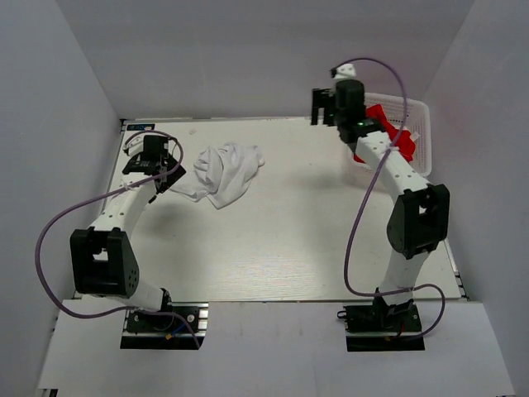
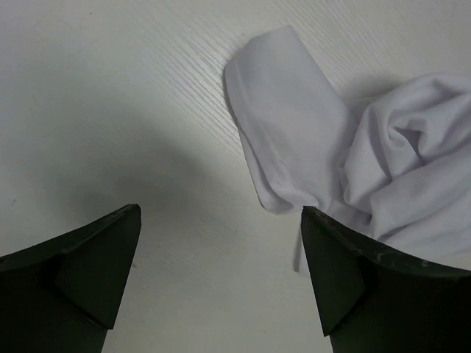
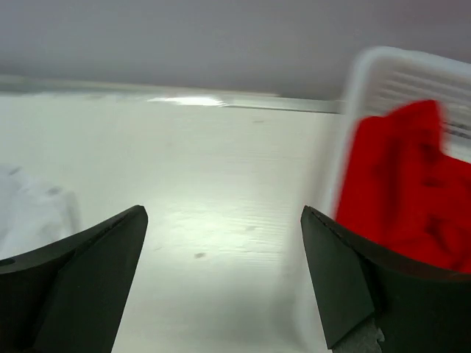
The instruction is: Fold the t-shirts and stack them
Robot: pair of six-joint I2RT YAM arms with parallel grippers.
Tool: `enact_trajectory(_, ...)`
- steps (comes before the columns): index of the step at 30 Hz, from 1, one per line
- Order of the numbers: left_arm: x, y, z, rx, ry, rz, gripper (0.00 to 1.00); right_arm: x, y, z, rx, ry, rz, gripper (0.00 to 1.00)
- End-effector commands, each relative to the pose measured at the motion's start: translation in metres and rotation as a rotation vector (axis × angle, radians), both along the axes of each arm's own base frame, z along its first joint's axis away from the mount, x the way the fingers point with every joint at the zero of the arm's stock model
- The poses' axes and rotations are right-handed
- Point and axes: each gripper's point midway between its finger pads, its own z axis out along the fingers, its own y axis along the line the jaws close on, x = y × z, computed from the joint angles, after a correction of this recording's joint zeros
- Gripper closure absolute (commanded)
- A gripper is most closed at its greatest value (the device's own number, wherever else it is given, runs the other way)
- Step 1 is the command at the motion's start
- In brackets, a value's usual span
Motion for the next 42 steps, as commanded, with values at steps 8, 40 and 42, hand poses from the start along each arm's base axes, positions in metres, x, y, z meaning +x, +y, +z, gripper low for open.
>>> enact_trajectory(8, 0.046, 0.001, -0.058, -0.201, 0.049, -0.056, 0.00, -0.056, 0.193, -0.065, -0.050, 0.115, 0.487, 0.10)
enact_trajectory(40, 0.118, -0.024, -0.024, -0.268, -0.118, -0.271, 1.00, -0.034, 0.271, -0.113, 0.164, 0.181, 0.532, 1.00)
enact_trajectory(42, 0.117, -0.015, 0.006, -0.204, -0.180, -0.269, 1.00, -0.031, 0.249, -0.076, 0.113, 0.094, 0.467, 1.00)
